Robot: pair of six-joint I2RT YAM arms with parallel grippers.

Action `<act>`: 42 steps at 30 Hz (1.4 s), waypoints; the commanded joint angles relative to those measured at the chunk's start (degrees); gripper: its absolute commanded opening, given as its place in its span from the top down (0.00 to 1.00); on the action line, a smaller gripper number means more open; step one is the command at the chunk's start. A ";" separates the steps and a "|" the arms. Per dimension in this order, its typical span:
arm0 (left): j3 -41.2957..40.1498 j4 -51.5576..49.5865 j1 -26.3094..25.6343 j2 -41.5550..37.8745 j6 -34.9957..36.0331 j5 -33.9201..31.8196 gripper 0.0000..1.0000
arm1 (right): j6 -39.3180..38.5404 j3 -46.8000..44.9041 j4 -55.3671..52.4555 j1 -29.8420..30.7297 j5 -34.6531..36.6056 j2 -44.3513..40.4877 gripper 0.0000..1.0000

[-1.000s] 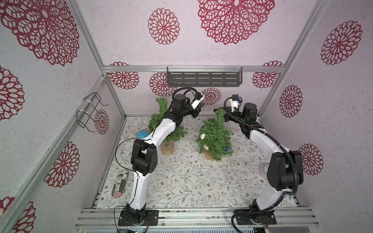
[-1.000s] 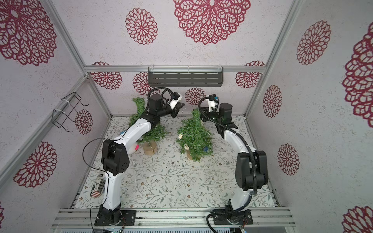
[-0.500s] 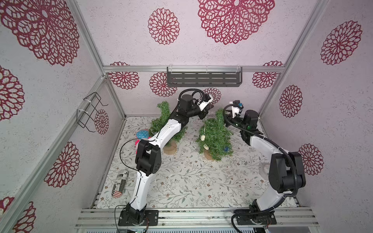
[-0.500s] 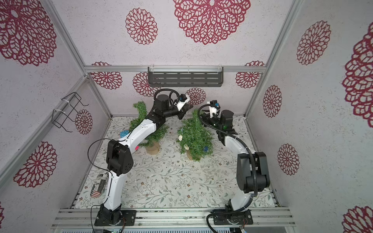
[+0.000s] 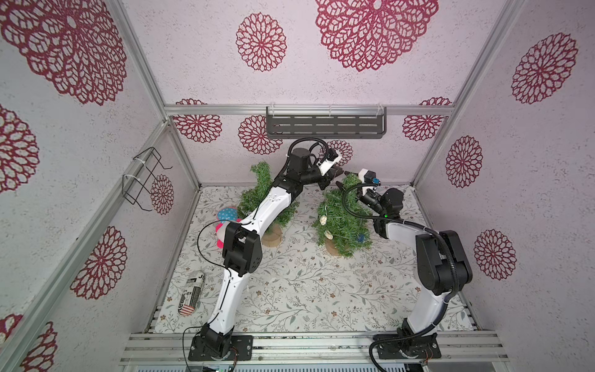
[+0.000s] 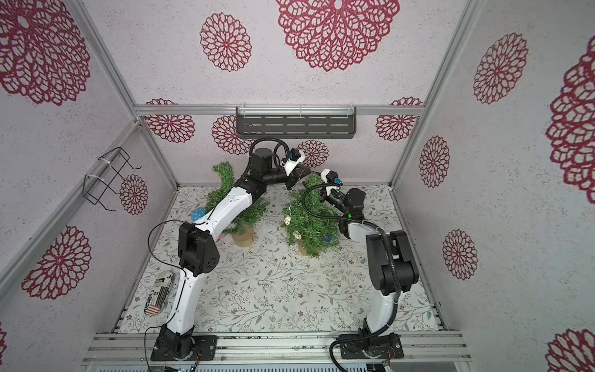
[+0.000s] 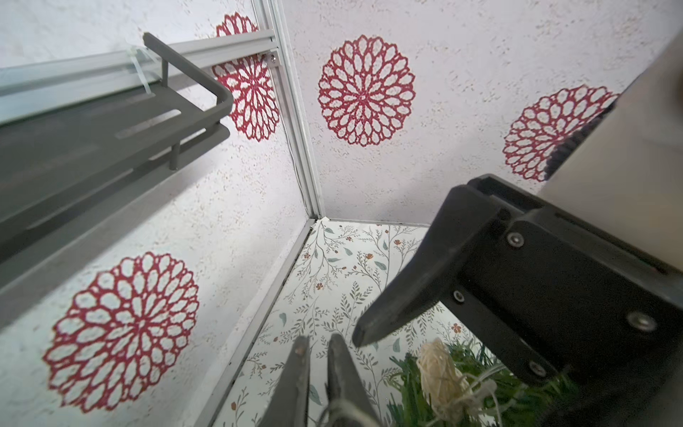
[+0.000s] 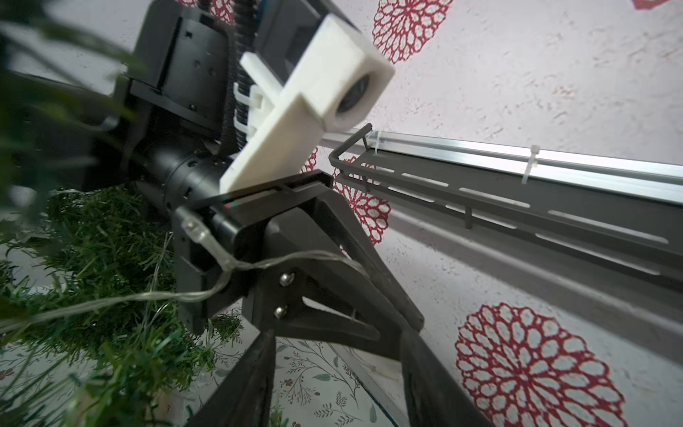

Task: Wrap string light around the christmas tree
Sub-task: Wrap the light string around the Christmas tree.

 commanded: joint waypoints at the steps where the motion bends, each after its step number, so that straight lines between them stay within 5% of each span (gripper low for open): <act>1: 1.86 -1.09 0.45 1.81 -0.25 3.97 0.85 | -0.95 1.80 5.64 0.51 -3.64 -1.29 0.44; 15: 6.22 -4.73 -0.55 4.91 -0.27 5.18 0.87 | -0.72 6.48 2.72 1.28 -7.84 0.78 0.52; 23: 8.21 -7.01 -1.41 5.73 0.86 4.30 0.87 | -0.27 7.16 1.98 1.40 -9.10 1.74 0.73; 27: 6.73 -6.84 -1.33 4.13 1.65 1.23 0.73 | 0.85 5.03 4.01 0.77 -6.69 0.63 0.93; 32: 2.24 -7.22 -1.08 0.09 4.78 -3.22 0.48 | 2.32 1.56 5.36 -1.58 -3.01 -2.00 0.96; 36: 1.80 -7.61 0.05 -1.66 4.24 -4.87 0.22 | 3.94 0.02 5.37 -3.20 0.25 -4.04 0.85; 39: 1.70 -8.78 0.46 -3.00 4.47 -5.82 0.17 | 4.66 -0.41 4.28 -3.44 0.49 -5.15 0.58; 42: 0.17 -9.95 0.66 -5.05 5.36 -7.74 0.11 | 5.51 -0.66 3.82 -3.44 1.60 -5.55 0.48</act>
